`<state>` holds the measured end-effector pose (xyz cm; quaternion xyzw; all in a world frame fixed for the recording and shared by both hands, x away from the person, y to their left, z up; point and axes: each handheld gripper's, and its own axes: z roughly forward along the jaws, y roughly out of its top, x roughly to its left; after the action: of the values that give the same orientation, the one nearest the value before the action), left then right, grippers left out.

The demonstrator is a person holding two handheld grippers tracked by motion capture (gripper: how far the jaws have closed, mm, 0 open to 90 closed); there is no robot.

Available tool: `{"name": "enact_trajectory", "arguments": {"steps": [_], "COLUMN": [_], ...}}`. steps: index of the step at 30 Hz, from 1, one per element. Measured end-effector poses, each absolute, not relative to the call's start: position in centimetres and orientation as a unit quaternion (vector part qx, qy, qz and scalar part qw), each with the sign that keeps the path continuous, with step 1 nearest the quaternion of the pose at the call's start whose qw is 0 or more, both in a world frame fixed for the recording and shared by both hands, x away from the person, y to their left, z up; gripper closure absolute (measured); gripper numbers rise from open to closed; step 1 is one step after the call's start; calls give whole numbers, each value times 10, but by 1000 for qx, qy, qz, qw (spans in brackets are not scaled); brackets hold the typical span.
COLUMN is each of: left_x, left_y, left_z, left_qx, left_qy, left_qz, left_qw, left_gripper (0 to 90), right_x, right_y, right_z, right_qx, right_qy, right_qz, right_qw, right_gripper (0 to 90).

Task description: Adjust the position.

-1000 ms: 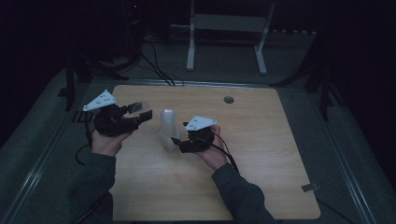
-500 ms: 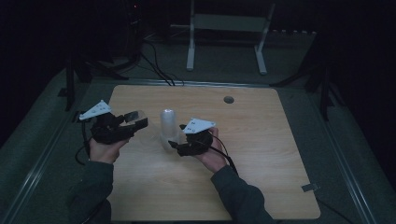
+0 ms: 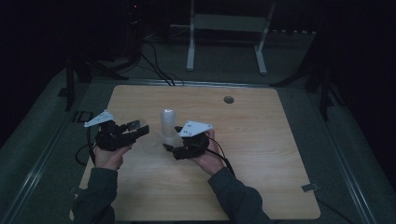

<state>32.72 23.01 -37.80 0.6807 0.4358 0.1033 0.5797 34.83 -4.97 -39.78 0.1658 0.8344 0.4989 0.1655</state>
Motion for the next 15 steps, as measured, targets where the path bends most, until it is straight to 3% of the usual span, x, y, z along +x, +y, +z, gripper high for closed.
{"name": "enact_trajectory", "arguments": {"steps": [15], "left_x": [324], "left_y": [220], "left_z": [-400], "left_qx": [658], "left_qy": [461], "left_qz": [67], "left_qw": [591], "left_gripper": [418], "right_x": [342], "right_y": [-31], "right_z": [-403], "right_qx": [149], "right_qy": [837], "right_qz": [504], "right_qw": [153], "right_gripper": [260]}}
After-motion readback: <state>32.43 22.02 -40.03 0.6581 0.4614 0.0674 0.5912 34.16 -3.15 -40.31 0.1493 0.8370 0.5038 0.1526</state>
